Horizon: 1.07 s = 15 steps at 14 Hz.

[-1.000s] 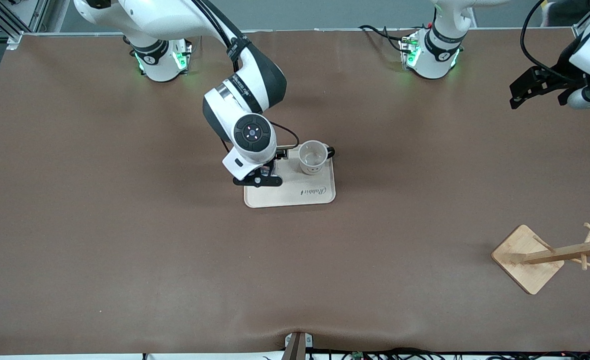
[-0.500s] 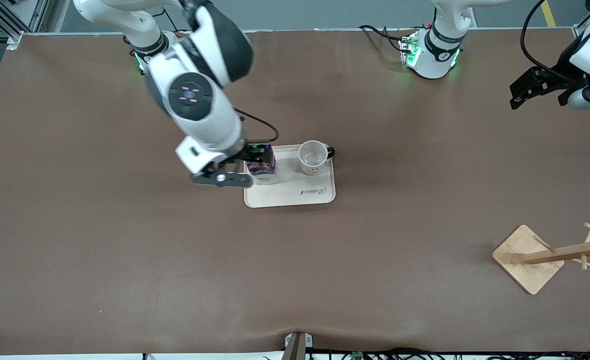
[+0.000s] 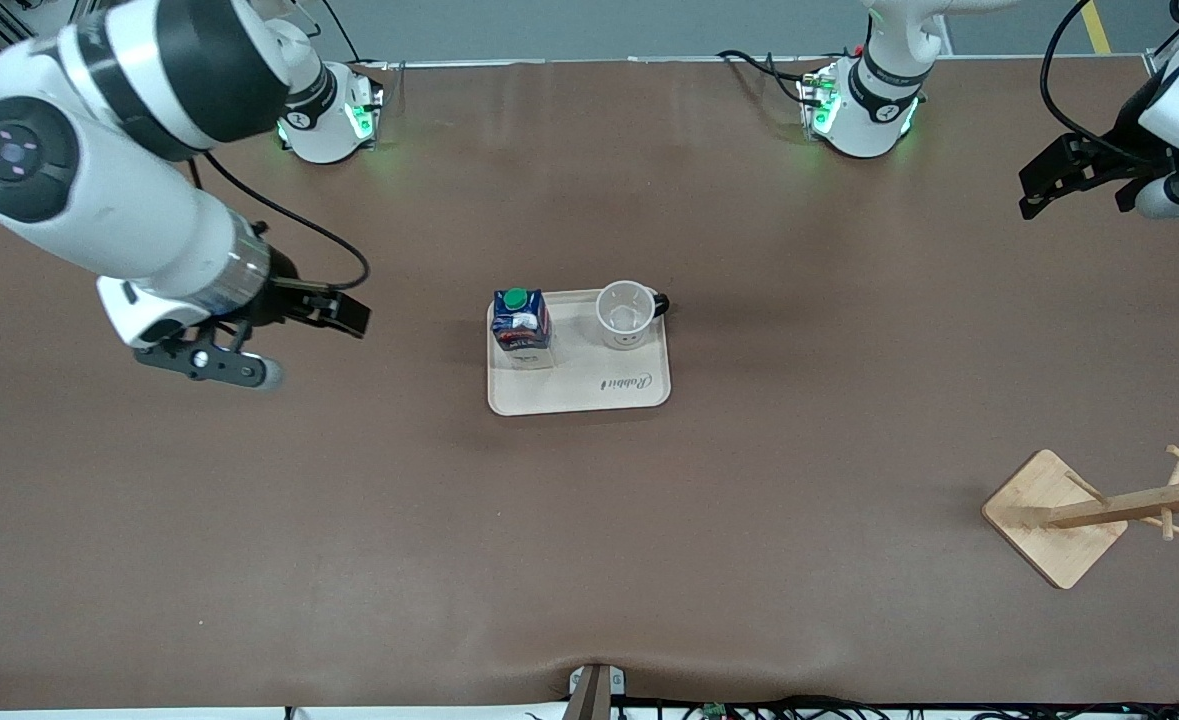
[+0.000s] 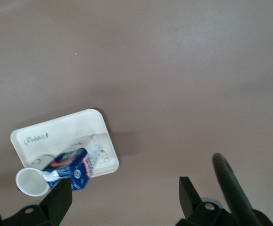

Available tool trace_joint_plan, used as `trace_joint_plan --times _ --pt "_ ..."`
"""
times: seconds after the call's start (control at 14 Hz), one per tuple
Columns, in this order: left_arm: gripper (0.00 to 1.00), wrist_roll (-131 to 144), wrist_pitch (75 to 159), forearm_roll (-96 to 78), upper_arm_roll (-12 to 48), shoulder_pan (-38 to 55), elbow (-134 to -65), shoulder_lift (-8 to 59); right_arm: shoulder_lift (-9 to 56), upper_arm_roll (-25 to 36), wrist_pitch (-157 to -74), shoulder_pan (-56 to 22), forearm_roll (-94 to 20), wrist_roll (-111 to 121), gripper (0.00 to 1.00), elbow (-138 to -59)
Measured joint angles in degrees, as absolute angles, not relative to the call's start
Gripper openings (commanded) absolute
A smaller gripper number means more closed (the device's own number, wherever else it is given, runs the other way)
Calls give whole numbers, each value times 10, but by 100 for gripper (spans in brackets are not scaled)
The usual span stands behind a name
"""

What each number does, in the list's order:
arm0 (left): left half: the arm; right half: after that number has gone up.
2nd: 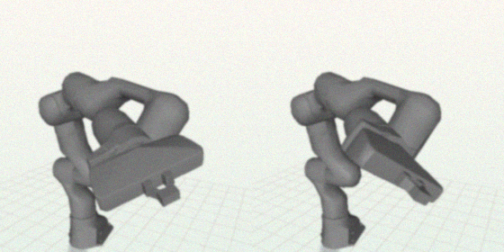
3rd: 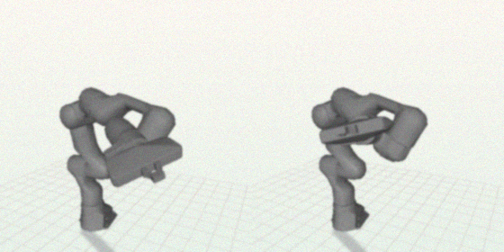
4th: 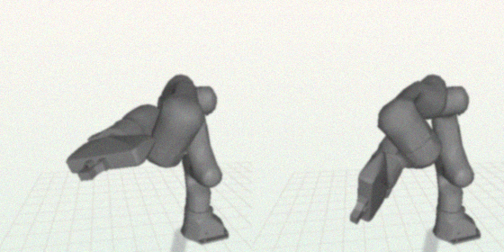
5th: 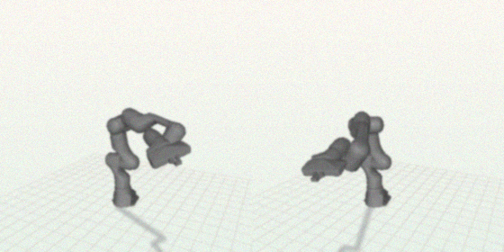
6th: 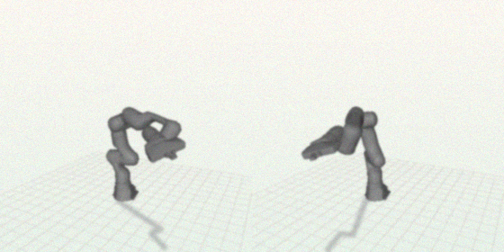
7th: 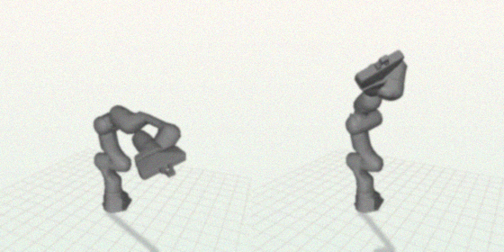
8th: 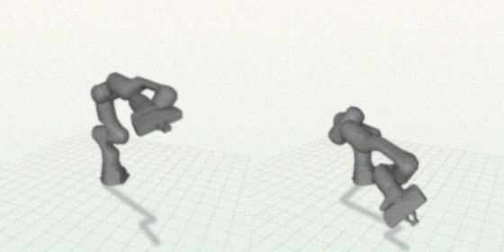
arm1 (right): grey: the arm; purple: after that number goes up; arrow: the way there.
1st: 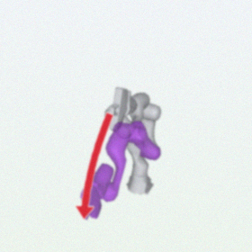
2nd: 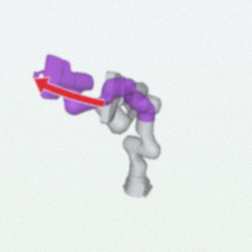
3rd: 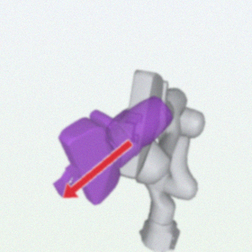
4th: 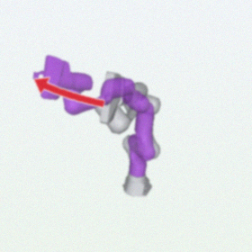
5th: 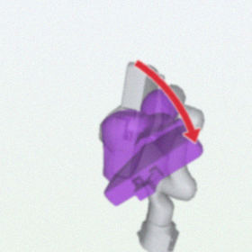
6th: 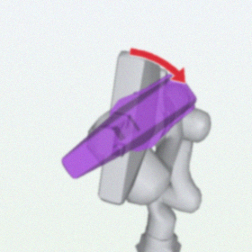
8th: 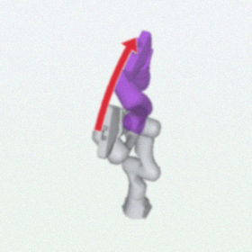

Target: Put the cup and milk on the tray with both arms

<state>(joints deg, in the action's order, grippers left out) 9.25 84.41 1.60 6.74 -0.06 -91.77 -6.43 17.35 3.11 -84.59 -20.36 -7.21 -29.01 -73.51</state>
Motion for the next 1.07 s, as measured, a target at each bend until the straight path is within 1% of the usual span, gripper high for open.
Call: trace_joint_plan --times 0.29,0.43,0.64,0.86,1.07 --pt "100 101 839 16 67 -1 -923 -64 120 32 -847 -127 -67 -147 100 -802" --pt "100 107 839 16 68 -1 -926 -64 89 32 -862 -91 -53 -97 100 -837" --pt "100 110 839 16 68 -1 -928 -64 23 33 -875 -51 -42 -15 100 -900" --pt "100 110 839 16 68 -1 -929 -64 -30 32 -875 -42 -16 17 100 -939" --pt "100 110 840 16 68 -1 -929 -64 -37 29 -877 -42 -5 44 100 -946"
